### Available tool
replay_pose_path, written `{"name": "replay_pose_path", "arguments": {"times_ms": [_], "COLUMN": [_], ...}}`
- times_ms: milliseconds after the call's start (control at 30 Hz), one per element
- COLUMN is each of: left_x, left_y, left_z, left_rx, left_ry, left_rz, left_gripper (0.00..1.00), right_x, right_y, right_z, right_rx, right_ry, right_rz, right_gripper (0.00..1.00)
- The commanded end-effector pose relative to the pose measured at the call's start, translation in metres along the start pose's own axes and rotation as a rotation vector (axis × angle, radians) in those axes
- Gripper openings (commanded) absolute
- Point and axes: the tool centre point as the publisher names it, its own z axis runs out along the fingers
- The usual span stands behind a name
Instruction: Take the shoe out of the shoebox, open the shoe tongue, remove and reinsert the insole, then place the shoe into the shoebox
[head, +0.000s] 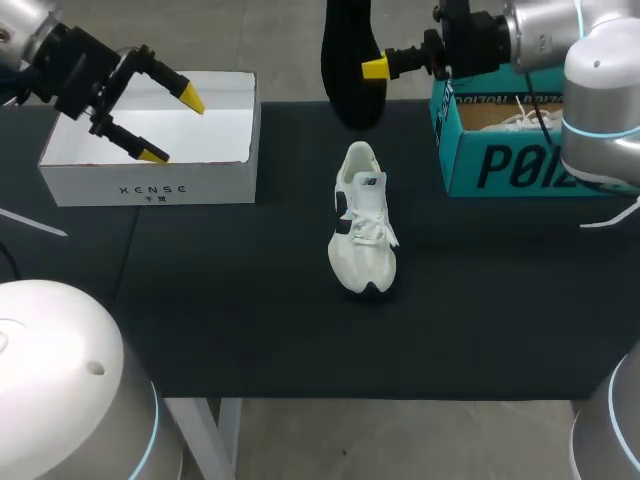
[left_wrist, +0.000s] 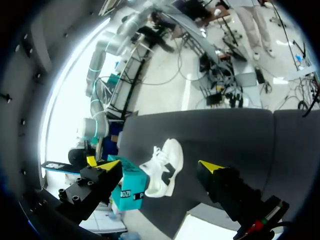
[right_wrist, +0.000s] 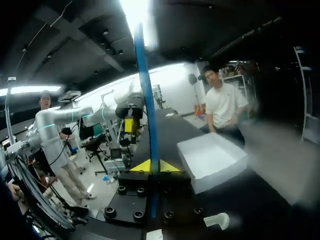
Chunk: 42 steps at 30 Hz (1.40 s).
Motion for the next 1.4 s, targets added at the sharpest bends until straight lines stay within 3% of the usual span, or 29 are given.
{"name": "replay_pose_path", "arguments": {"times_ms": [33, 267, 333, 500, 1400], "left_x": [0.000, 0.000, 0.000, 0.000, 0.000], "left_y": [0.000, 0.000, 0.000, 0.000, 0.000], "left_z": [0.000, 0.000, 0.000, 0.000, 0.000], "left_rx": [0.000, 0.000, 0.000, 0.000, 0.000], "left_ry": [0.003, 0.003, 0.003, 0.003, 0.003], "left_rz": [0.001, 0.001, 0.001, 0.001, 0.001], "left_gripper": [1.00, 1.00, 1.00, 1.00, 1.00], "right_x": [-0.010, -0.015, -0.015, -0.020, -0.022], "right_y": [-0.001, 0.001, 0.001, -0.001, -0.005], "right_z": [-0.001, -0.005, -0.005, -0.006, -0.007], "right_rx": [-0.045, 0.001, -0.038, -0.011, -0.024], "right_ry": [0.012, -0.036, -0.026, -0.097, -0.102], "right_rz": [0.135, 0.120, 0.158, 0.180, 0.183], "right_gripper": [0.00, 0.00, 0.00, 0.00, 0.00]}}
